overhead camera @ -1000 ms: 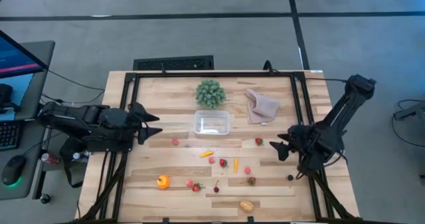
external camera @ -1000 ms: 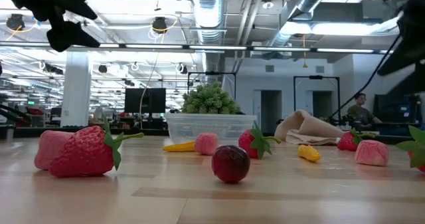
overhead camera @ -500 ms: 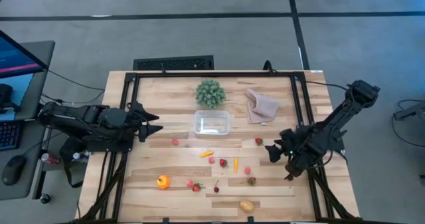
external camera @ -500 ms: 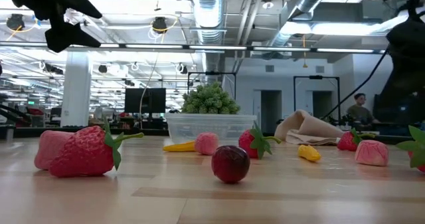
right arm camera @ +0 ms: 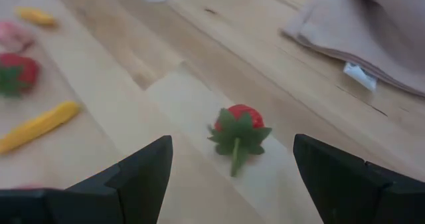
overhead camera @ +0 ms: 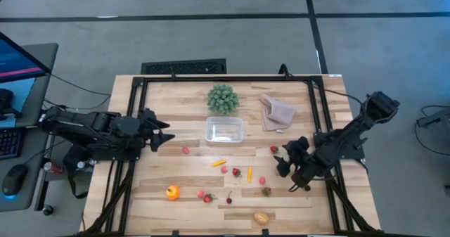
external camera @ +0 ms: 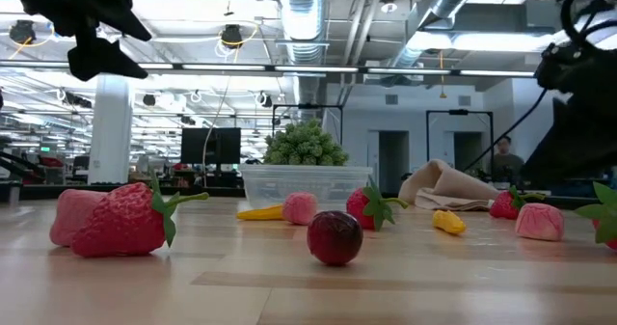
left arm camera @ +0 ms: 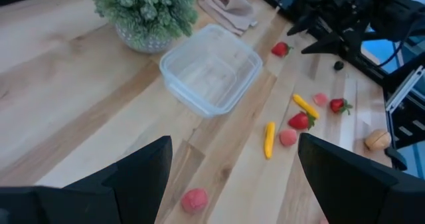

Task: Pick and placing Produce into tupperware
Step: Put the red strawberry into the transparent container

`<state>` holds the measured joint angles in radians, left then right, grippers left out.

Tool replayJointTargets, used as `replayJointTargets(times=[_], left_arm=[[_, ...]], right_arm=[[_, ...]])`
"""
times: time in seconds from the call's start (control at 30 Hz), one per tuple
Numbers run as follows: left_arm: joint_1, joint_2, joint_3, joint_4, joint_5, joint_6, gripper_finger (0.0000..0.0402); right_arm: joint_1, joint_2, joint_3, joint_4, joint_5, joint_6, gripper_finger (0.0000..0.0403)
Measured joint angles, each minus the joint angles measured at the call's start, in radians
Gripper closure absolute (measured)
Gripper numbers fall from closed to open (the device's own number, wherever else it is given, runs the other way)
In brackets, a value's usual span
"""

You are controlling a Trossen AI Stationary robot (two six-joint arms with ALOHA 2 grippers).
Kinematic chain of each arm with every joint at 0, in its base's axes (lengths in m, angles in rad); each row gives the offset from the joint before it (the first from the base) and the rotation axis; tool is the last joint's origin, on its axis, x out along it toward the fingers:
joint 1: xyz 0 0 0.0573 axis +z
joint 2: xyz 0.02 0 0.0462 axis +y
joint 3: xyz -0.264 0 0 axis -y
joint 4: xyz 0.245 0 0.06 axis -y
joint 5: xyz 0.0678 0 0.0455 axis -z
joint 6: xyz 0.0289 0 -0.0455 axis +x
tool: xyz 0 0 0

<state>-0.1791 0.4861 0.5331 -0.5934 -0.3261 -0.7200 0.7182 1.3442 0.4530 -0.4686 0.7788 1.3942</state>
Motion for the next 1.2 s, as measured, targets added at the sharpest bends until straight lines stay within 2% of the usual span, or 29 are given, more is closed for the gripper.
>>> replayJointTargets(times=[0.2, 0.57, 1.0, 1.2], left_arm=[[0.0, 0.022, 0.0, 0.0, 0.003, -0.008, 0.0086], [0.0, 0.047, 0.0, 0.0, 0.002, -0.009, 0.0086], [0.0, 0.046, 0.0, 0.0, -0.002, -0.01, 0.0086], [0.0, 0.046, 0.0, 0.0, -0.002, -0.009, 0.0086]], right_arm=[[-0.025, 0.064, 0.0, 0.031, 0.0, 0.026, 0.0097], [-0.072, 0.185, 0.0, 0.193, -0.029, -0.005, 0.0097], [-0.157, 0.198, 0.003, 0.166, -0.045, -0.015, 0.0098], [-0.169, 0.199, 0.002, 0.16, -0.05, -0.015, 0.0127]])
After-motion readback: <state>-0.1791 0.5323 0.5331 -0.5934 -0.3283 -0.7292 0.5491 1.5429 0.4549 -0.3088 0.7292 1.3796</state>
